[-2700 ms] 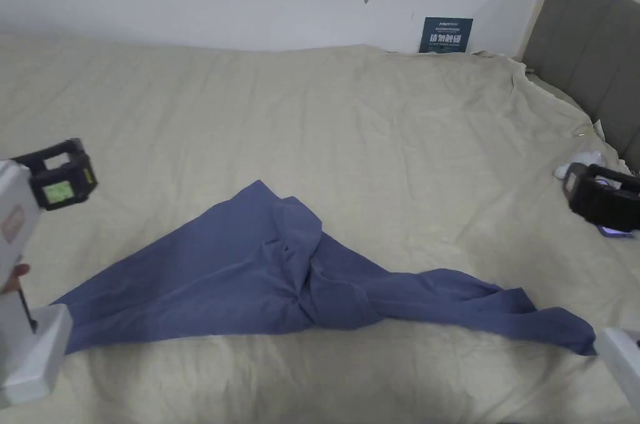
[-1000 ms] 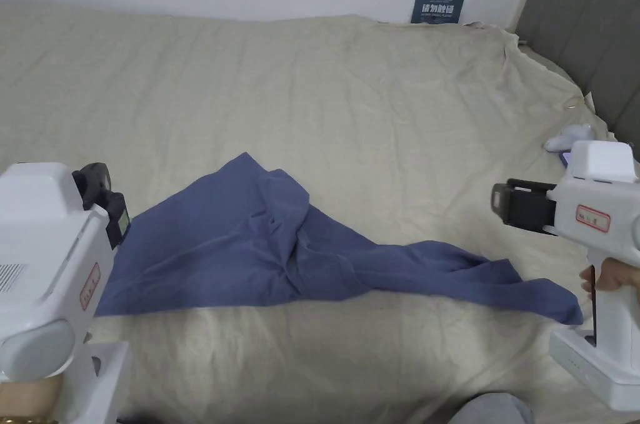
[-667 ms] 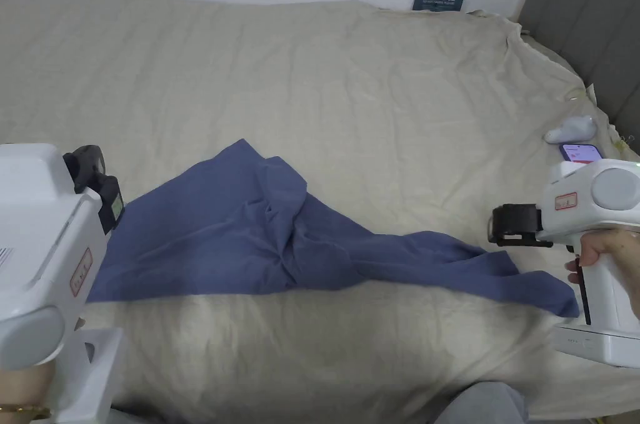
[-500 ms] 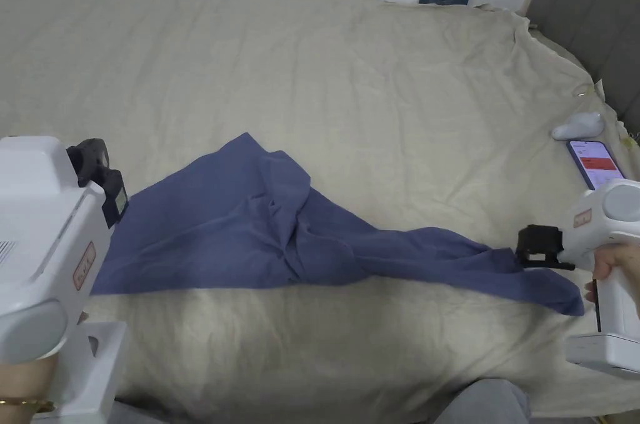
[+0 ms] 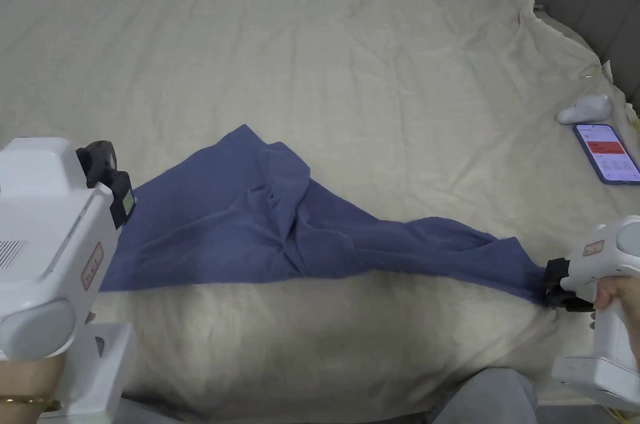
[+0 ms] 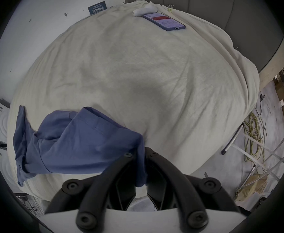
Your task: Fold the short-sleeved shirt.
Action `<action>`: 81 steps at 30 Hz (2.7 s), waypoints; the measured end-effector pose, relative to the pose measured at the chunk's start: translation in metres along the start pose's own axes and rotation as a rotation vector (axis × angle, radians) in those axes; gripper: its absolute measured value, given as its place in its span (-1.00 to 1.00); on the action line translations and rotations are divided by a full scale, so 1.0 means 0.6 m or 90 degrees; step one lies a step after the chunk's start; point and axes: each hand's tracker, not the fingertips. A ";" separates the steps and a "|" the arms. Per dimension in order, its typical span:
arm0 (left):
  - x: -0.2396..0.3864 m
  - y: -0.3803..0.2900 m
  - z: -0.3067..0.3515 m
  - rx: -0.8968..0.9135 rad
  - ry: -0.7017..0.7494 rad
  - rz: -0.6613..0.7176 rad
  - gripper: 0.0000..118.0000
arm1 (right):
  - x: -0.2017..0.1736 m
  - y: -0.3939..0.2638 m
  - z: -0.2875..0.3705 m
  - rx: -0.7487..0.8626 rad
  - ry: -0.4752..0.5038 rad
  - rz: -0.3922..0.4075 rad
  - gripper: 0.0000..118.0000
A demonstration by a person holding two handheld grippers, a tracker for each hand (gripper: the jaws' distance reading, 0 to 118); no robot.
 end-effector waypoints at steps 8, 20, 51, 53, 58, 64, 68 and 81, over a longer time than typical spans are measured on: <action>-0.043 0.052 -0.032 -0.072 -0.022 0.098 0.35 | -0.008 0.001 0.074 0.078 0.036 0.042 -0.93; -0.031 0.146 -0.278 -0.272 -0.135 0.067 1.00 | -0.045 0.008 0.177 0.170 0.100 0.100 -0.93; 0.191 -0.050 -0.696 -0.548 -0.143 -0.161 -0.53 | -0.076 0.055 0.114 0.127 0.093 0.111 -0.93; 0.191 -0.051 -0.696 -0.549 -0.141 -0.155 -0.65 | -0.078 0.055 0.115 0.129 0.096 0.112 -0.93; 0.188 -0.037 -0.685 -0.540 -0.146 -0.155 -1.00 | -0.086 0.052 0.121 0.134 0.104 0.105 -0.93; 0.168 0.040 -0.634 -0.442 -0.119 -0.123 -1.00 | -0.085 0.064 0.157 0.157 0.116 0.118 -0.93; 0.115 0.134 -0.578 -0.331 -0.078 -0.055 -1.00 | -0.079 0.102 0.224 0.227 0.129 0.113 -0.93; -0.106 0.504 -0.243 0.049 0.027 0.071 -1.00 | -0.091 0.224 0.539 0.476 0.238 0.062 -0.93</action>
